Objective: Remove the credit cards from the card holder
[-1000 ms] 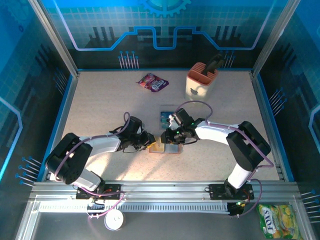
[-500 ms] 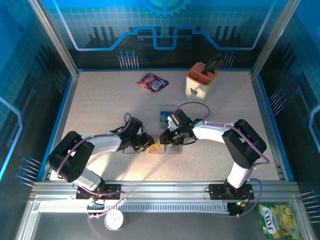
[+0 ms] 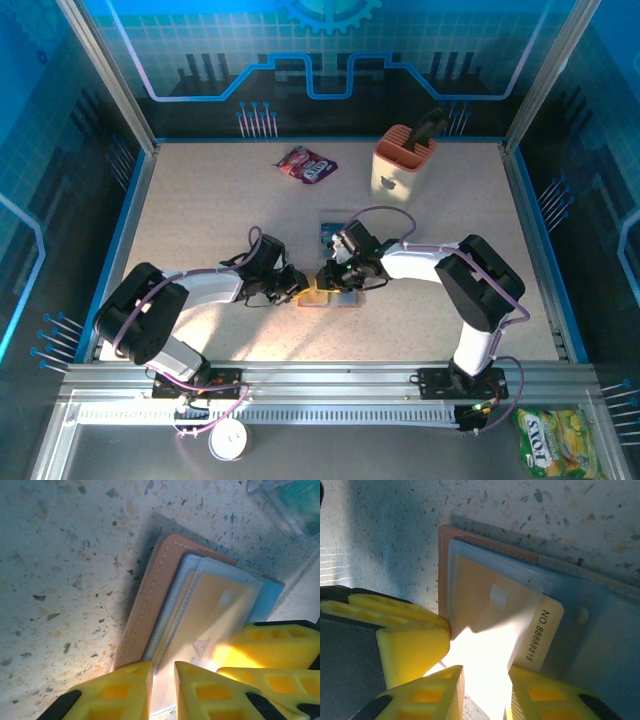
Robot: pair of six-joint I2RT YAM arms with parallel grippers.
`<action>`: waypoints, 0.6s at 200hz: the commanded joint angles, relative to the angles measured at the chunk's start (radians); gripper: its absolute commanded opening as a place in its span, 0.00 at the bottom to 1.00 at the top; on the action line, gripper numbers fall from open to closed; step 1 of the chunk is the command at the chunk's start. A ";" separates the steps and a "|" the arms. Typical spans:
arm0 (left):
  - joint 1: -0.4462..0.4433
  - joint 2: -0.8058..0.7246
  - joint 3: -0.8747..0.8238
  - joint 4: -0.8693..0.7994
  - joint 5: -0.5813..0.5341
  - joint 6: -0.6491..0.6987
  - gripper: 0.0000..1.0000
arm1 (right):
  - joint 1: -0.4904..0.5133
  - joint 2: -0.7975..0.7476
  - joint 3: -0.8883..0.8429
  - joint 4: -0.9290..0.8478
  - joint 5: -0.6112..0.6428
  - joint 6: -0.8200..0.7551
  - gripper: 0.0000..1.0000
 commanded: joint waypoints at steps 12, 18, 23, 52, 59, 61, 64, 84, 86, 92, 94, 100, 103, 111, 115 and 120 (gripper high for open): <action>0.006 -0.006 -0.020 -0.034 0.007 0.008 0.20 | 0.016 0.025 0.007 0.027 -0.027 0.013 0.28; 0.007 -0.007 -0.022 -0.035 0.007 0.007 0.20 | 0.016 0.024 0.008 0.015 -0.020 0.012 0.28; 0.006 -0.007 -0.022 -0.036 0.007 0.006 0.21 | 0.016 0.026 0.012 0.002 -0.011 0.009 0.30; 0.007 -0.010 -0.022 -0.041 0.005 0.009 0.22 | 0.016 0.017 0.019 -0.060 0.032 -0.016 0.33; 0.007 -0.010 -0.022 -0.041 0.005 0.009 0.22 | 0.016 0.014 0.020 -0.074 0.043 -0.022 0.33; 0.007 -0.010 -0.021 -0.042 0.005 0.009 0.22 | 0.016 0.012 0.020 -0.078 0.045 -0.023 0.33; 0.006 -0.010 -0.022 -0.041 0.005 0.009 0.23 | 0.015 0.012 0.021 -0.085 0.049 -0.025 0.33; 0.006 -0.008 -0.023 -0.042 0.005 0.009 0.23 | 0.016 0.000 0.025 -0.121 0.076 -0.040 0.33; 0.006 -0.008 -0.023 -0.042 0.005 0.009 0.23 | 0.016 -0.001 0.024 -0.124 0.077 -0.041 0.33; 0.007 -0.007 -0.024 -0.041 0.005 0.009 0.23 | 0.016 -0.003 0.029 -0.135 0.084 -0.046 0.33; 0.006 -0.006 -0.024 -0.041 0.005 0.009 0.23 | 0.016 -0.005 0.029 -0.137 0.085 -0.047 0.33; 0.006 -0.007 -0.024 -0.041 0.005 0.010 0.23 | 0.016 -0.008 0.031 -0.148 0.092 -0.052 0.33; 0.006 -0.005 -0.023 -0.041 0.005 0.009 0.23 | 0.015 -0.010 0.033 -0.152 0.097 -0.053 0.33; 0.006 -0.005 -0.022 -0.042 0.006 0.009 0.23 | 0.015 -0.015 0.035 -0.163 0.103 -0.058 0.33; 0.007 -0.006 -0.022 -0.041 0.007 0.009 0.23 | 0.016 -0.017 0.036 -0.168 0.107 -0.059 0.33; 0.006 -0.005 -0.020 -0.044 0.006 0.011 0.23 | 0.016 -0.019 0.038 -0.175 0.110 -0.063 0.33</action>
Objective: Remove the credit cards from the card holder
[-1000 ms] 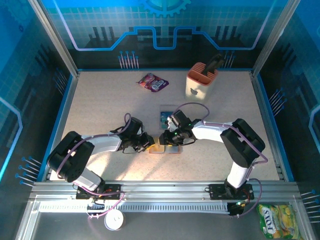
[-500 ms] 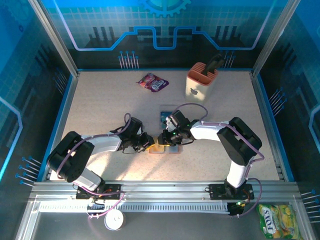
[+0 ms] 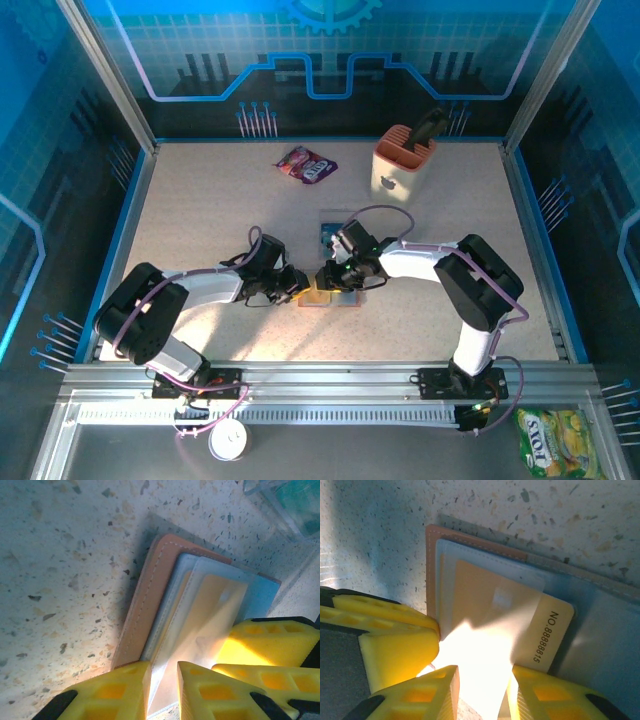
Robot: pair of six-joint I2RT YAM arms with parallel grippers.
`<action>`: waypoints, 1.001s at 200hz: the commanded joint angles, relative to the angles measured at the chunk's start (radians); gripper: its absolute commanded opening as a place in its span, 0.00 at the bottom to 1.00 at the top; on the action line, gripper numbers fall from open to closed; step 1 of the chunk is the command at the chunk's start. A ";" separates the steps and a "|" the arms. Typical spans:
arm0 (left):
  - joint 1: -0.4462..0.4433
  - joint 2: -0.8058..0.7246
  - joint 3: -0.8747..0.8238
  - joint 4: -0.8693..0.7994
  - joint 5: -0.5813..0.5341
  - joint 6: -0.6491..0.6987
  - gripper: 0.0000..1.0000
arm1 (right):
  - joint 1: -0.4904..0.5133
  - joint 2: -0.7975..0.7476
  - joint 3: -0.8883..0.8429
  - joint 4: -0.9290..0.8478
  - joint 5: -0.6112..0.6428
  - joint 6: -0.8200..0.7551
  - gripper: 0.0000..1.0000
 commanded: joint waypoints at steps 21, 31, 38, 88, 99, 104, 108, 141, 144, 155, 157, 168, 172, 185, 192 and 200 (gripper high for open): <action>0.006 -0.004 -0.014 -0.054 0.005 0.014 0.23 | 0.010 -0.031 0.018 -0.127 0.076 -0.044 0.33; 0.007 -0.006 -0.013 -0.053 0.005 0.014 0.23 | 0.011 -0.036 0.020 -0.133 0.081 -0.046 0.33; 0.006 -0.005 -0.011 -0.055 0.005 0.014 0.23 | 0.013 -0.040 0.022 -0.135 0.081 -0.048 0.33; 0.004 -0.022 0.032 -0.095 0.002 0.024 0.23 | 0.013 -0.066 -0.003 -0.053 0.024 -0.033 0.34; 0.003 -0.033 0.049 -0.117 -0.001 0.031 0.23 | 0.013 -0.080 -0.009 -0.040 0.024 -0.028 0.34; 0.003 -0.036 0.056 -0.123 -0.002 0.034 0.23 | 0.010 -0.087 -0.013 -0.037 0.026 -0.028 0.34; 0.001 -0.040 0.061 -0.129 -0.003 0.037 0.23 | 0.011 -0.092 -0.013 -0.036 0.028 -0.028 0.34; -0.005 -0.035 0.102 -0.155 0.005 0.049 0.22 | -0.001 -0.122 -0.022 -0.047 0.035 -0.034 0.34; -0.007 -0.033 0.105 -0.155 0.005 0.048 0.22 | -0.002 -0.124 -0.023 -0.050 0.036 -0.034 0.34; -0.015 -0.026 0.116 -0.155 0.005 0.049 0.21 | -0.006 -0.129 -0.026 -0.058 0.043 -0.035 0.34; -0.016 -0.025 0.118 -0.155 0.005 0.048 0.21 | -0.006 -0.130 -0.027 -0.060 0.044 -0.036 0.34; -0.026 -0.011 0.131 -0.155 0.005 0.050 0.19 | -0.010 -0.133 -0.027 -0.079 0.058 -0.040 0.34; -0.030 -0.005 0.136 -0.156 0.005 0.052 0.19 | -0.009 -0.134 -0.028 -0.086 0.063 -0.041 0.34; -0.041 0.017 0.151 -0.150 0.006 0.052 0.16 | -0.010 -0.136 -0.029 -0.105 0.079 -0.046 0.35; -0.046 0.031 0.158 -0.148 0.008 0.053 0.15 | -0.012 -0.136 -0.031 -0.107 0.081 -0.046 0.35; -0.053 0.045 0.165 -0.147 0.010 0.054 0.13 | -0.014 -0.140 -0.037 -0.105 0.081 -0.045 0.35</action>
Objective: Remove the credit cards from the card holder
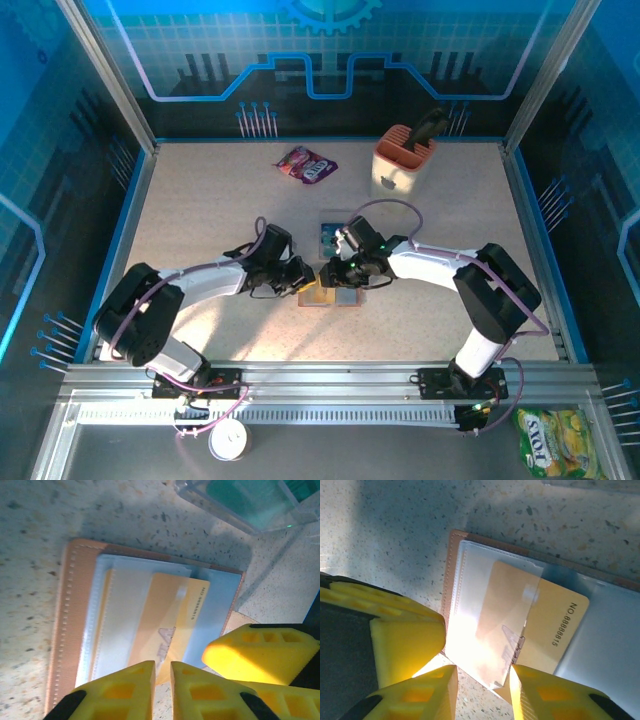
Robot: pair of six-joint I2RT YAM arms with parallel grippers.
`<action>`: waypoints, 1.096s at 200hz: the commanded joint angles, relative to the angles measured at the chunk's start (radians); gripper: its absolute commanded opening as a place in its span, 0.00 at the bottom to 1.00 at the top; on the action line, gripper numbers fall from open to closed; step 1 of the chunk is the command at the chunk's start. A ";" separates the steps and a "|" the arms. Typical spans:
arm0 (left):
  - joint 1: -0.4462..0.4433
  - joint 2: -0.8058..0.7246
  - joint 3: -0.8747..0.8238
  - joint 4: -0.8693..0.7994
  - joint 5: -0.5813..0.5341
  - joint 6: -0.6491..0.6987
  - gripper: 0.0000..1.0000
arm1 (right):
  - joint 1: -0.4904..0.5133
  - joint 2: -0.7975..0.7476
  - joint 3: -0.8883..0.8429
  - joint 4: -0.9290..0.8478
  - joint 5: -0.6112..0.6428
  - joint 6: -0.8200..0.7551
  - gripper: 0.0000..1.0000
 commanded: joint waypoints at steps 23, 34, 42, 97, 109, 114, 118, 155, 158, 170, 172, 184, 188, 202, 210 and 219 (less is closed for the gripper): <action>-0.029 0.067 0.047 -0.023 0.008 0.028 0.10 | -0.017 -0.036 -0.044 -0.028 0.021 -0.006 0.35; -0.031 0.066 0.043 -0.026 -0.006 0.031 0.08 | -0.019 -0.038 -0.053 -0.021 0.020 -0.004 0.35; -0.031 0.063 0.041 -0.027 -0.021 0.033 0.08 | -0.022 -0.038 -0.058 -0.015 0.016 -0.003 0.35; -0.030 0.098 0.032 -0.021 -0.026 0.043 0.06 | -0.041 -0.019 -0.101 0.041 -0.027 0.014 0.35; -0.030 0.105 0.028 -0.025 -0.028 0.046 0.06 | -0.044 -0.013 -0.108 0.061 -0.040 0.021 0.35; -0.031 0.107 0.027 -0.027 -0.030 0.048 0.06 | -0.045 -0.009 -0.109 0.066 -0.044 0.023 0.35; -0.031 0.107 0.026 -0.028 -0.031 0.048 0.06 | -0.045 -0.007 -0.112 0.068 -0.046 0.026 0.35; -0.030 0.107 0.001 -0.019 -0.039 0.045 0.05 | -0.055 0.009 -0.126 0.107 -0.078 0.033 0.34; -0.031 0.106 0.000 -0.017 -0.039 0.045 0.05 | -0.055 0.010 -0.128 0.111 -0.081 0.035 0.33; -0.031 0.106 -0.004 -0.014 -0.038 0.043 0.05 | -0.058 0.011 -0.134 0.132 -0.093 0.043 0.33; -0.030 0.106 -0.005 -0.014 -0.038 0.043 0.05 | -0.058 0.013 -0.134 0.135 -0.094 0.044 0.33; -0.031 0.106 -0.005 -0.015 -0.038 0.043 0.05 | -0.060 0.015 -0.136 0.145 -0.102 0.049 0.33; -0.031 0.106 -0.006 -0.014 -0.037 0.043 0.05 | -0.061 0.017 -0.134 0.146 -0.103 0.051 0.33; -0.030 0.106 -0.003 -0.016 -0.037 0.044 0.05 | -0.061 0.022 -0.134 0.149 -0.105 0.054 0.32; -0.031 0.105 -0.001 -0.020 -0.039 0.046 0.05 | -0.063 0.025 -0.134 0.150 -0.105 0.057 0.33; -0.030 0.103 0.001 -0.023 -0.039 0.047 0.05 | -0.063 0.028 -0.135 0.150 -0.105 0.059 0.33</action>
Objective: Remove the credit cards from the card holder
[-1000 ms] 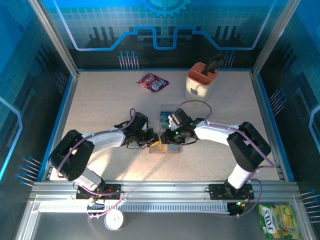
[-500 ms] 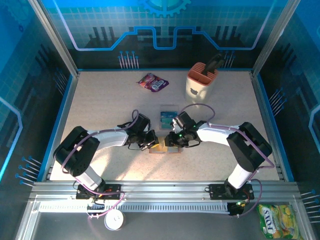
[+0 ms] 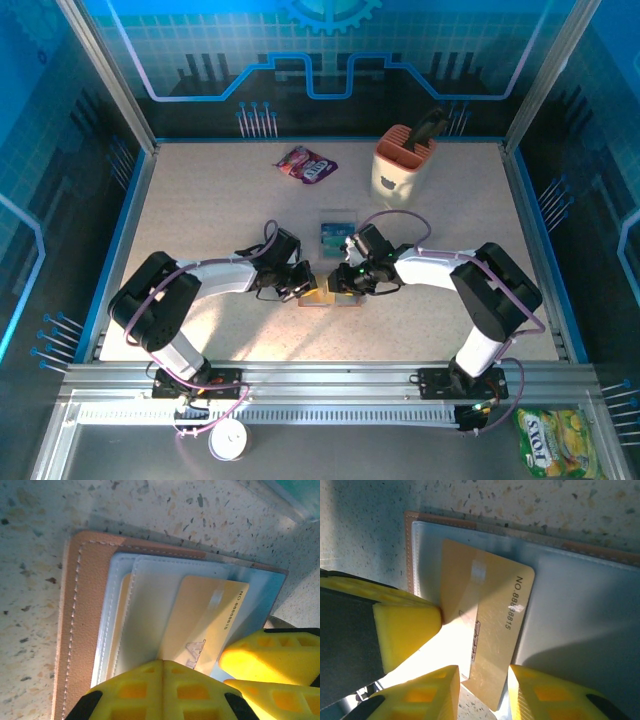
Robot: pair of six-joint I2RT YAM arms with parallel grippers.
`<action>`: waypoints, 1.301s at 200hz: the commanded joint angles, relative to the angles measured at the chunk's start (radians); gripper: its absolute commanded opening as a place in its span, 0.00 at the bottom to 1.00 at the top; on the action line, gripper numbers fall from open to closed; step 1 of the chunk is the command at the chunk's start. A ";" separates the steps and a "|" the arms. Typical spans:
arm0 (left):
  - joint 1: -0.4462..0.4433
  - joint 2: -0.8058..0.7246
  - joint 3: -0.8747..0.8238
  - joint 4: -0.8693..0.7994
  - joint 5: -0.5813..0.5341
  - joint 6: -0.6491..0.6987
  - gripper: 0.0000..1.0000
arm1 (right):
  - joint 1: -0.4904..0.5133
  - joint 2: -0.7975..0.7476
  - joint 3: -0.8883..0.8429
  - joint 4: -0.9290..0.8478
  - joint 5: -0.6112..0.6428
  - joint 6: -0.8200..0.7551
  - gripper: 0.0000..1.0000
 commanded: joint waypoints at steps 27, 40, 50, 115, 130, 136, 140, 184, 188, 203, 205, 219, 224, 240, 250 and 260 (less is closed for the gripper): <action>-0.005 0.005 -0.015 -0.028 -0.021 0.022 0.06 | -0.013 0.036 -0.010 0.020 -0.031 0.018 0.33; -0.005 0.004 -0.017 -0.024 -0.020 0.021 0.06 | -0.013 0.040 -0.006 0.021 -0.033 0.020 0.33; -0.005 0.005 -0.017 -0.022 -0.020 0.021 0.06 | -0.013 0.042 -0.005 0.021 -0.035 0.021 0.32; -0.006 -0.024 -0.017 -0.028 -0.031 0.014 0.11 | -0.013 0.035 0.013 -0.020 -0.018 0.004 0.33; -0.006 -0.040 -0.012 -0.035 -0.041 0.020 0.13 | -0.013 0.032 0.012 -0.023 -0.018 0.003 0.33; -0.006 -0.044 -0.008 -0.039 -0.045 0.023 0.14 | -0.013 0.030 0.013 -0.023 -0.018 0.004 0.33; -0.005 -0.045 -0.006 -0.044 -0.046 0.025 0.14 | -0.013 0.028 0.013 -0.023 -0.018 0.004 0.33; -0.005 -0.051 0.009 -0.082 -0.070 0.038 0.16 | -0.013 0.013 0.017 -0.037 -0.009 0.001 0.33; -0.005 -0.049 0.009 -0.082 -0.070 0.038 0.16 | -0.013 0.012 0.019 -0.039 -0.007 0.001 0.33; -0.005 -0.038 0.008 -0.077 -0.062 0.039 0.13 | -0.012 0.005 0.019 -0.049 0.008 -0.003 0.33; -0.006 -0.036 0.008 -0.077 -0.060 0.039 0.13 | -0.013 0.005 0.019 -0.050 0.009 -0.003 0.33; -0.005 -0.022 0.007 -0.070 -0.053 0.035 0.11 | -0.013 0.012 0.021 -0.049 0.006 -0.005 0.33; -0.005 -0.017 0.007 -0.070 -0.050 0.035 0.10 | -0.013 0.016 0.023 -0.048 0.002 -0.005 0.33; -0.005 -0.003 0.009 -0.070 -0.044 0.033 0.07 | -0.013 0.027 0.019 -0.019 -0.017 0.005 0.33; -0.005 0.001 0.007 -0.070 -0.040 0.033 0.06 | -0.013 0.030 0.019 -0.002 -0.027 0.013 0.32; -0.005 0.002 0.006 -0.073 -0.040 0.033 0.06 | -0.013 0.034 0.018 0.009 -0.034 0.019 0.32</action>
